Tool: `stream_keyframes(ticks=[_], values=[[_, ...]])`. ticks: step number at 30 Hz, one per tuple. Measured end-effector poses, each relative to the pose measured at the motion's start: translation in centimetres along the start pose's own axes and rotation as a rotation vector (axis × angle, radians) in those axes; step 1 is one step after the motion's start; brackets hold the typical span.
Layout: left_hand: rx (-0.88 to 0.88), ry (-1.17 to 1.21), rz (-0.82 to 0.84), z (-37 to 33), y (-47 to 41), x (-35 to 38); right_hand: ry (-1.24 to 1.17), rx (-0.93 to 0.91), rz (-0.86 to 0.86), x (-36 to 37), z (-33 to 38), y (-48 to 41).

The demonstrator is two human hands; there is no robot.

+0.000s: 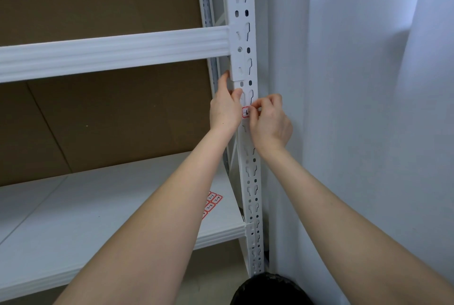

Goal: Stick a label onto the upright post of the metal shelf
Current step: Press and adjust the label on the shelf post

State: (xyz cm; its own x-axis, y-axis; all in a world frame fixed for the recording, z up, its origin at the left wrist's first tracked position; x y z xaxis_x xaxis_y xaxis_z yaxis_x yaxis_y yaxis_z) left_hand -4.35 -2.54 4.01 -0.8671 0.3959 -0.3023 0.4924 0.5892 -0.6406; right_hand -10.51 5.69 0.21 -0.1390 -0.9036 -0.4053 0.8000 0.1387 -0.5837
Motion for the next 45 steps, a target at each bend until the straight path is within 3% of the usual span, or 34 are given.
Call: stream_keyframes(ticks=[31,37,45], values=[[0.005,0.001,0.000,-0.2,0.2,-0.1,0.076,-0.077,0.057,0.4,-0.2,0.4],[0.006,0.001,0.006,-0.2,0.2,-0.1,-0.015,-0.137,0.016,0.6,-0.4,0.9],[-0.003,-0.005,0.005,-0.1,0.2,-0.1,-0.121,-0.066,0.026,0.3,0.0,0.0]])
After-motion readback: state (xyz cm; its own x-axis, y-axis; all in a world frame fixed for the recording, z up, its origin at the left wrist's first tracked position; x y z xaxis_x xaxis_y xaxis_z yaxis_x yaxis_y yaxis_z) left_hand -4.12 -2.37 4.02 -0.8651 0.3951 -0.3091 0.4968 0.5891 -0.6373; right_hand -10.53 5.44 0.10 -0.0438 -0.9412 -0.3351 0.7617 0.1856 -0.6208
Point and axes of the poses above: each hand's wrist, its own y-axis away from the middle knuckle, its own x-axis out of the palm, z = x × y, the point moved 4 cm from there along -y, towards the middle knuckle, and after that the axes turned 9 degrees about x, right-handed, at the moved point
